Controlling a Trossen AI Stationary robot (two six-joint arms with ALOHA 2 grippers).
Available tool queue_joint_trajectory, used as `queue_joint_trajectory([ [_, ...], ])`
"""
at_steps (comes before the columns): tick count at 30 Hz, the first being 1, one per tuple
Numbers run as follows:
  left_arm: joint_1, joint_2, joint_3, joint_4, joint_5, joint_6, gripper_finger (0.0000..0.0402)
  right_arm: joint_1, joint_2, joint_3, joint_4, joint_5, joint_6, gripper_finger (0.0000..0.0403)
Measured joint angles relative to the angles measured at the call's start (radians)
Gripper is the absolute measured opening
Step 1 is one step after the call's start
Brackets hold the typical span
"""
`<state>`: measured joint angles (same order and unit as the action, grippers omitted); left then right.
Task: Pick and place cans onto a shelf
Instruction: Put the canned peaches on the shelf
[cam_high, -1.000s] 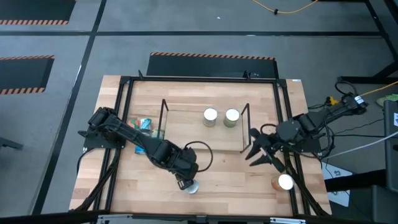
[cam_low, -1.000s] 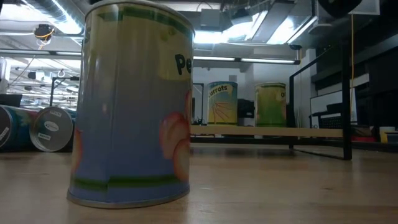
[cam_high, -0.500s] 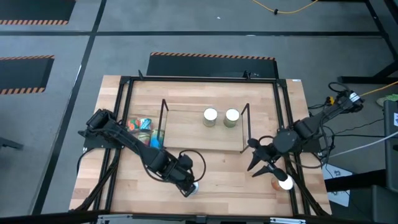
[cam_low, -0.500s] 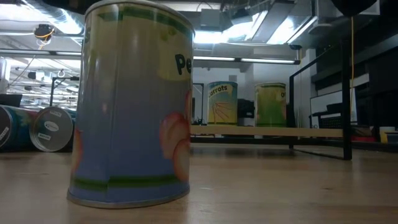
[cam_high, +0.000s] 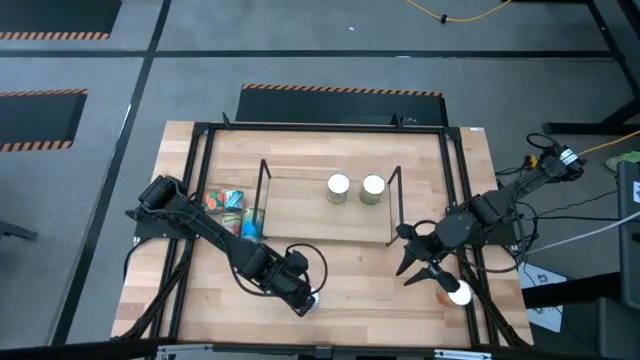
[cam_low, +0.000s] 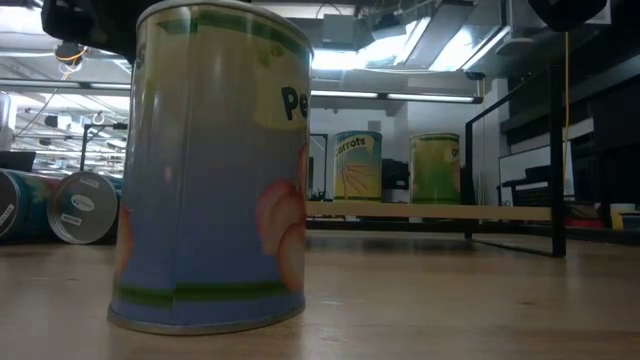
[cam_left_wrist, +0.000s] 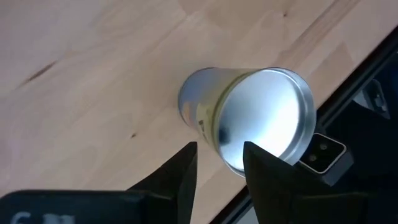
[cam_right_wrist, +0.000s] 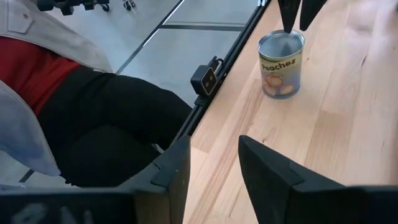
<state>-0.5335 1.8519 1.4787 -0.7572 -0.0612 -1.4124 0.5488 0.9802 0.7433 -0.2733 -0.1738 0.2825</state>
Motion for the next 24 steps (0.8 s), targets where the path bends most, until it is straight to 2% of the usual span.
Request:
queue_joint_trajectory([
  [14, 0.003, 0.039, -0.003, 0.018, 0.002, 0.006, 0.0115, 0.000, 0.000, 0.002, 0.000, -0.002, 0.000, 0.0141],
  [19, 0.005, 0.039, -0.003, 0.017, -0.003, 0.011, 0.0078, 0.000, 0.000, 0.002, 0.001, -0.002, -0.002, 0.0141],
  [24, 0.019, 0.039, -0.002, 0.016, -0.004, 0.110, 0.0023, 0.000, 0.000, 0.002, 0.001, -0.002, -0.003, 0.0141],
])
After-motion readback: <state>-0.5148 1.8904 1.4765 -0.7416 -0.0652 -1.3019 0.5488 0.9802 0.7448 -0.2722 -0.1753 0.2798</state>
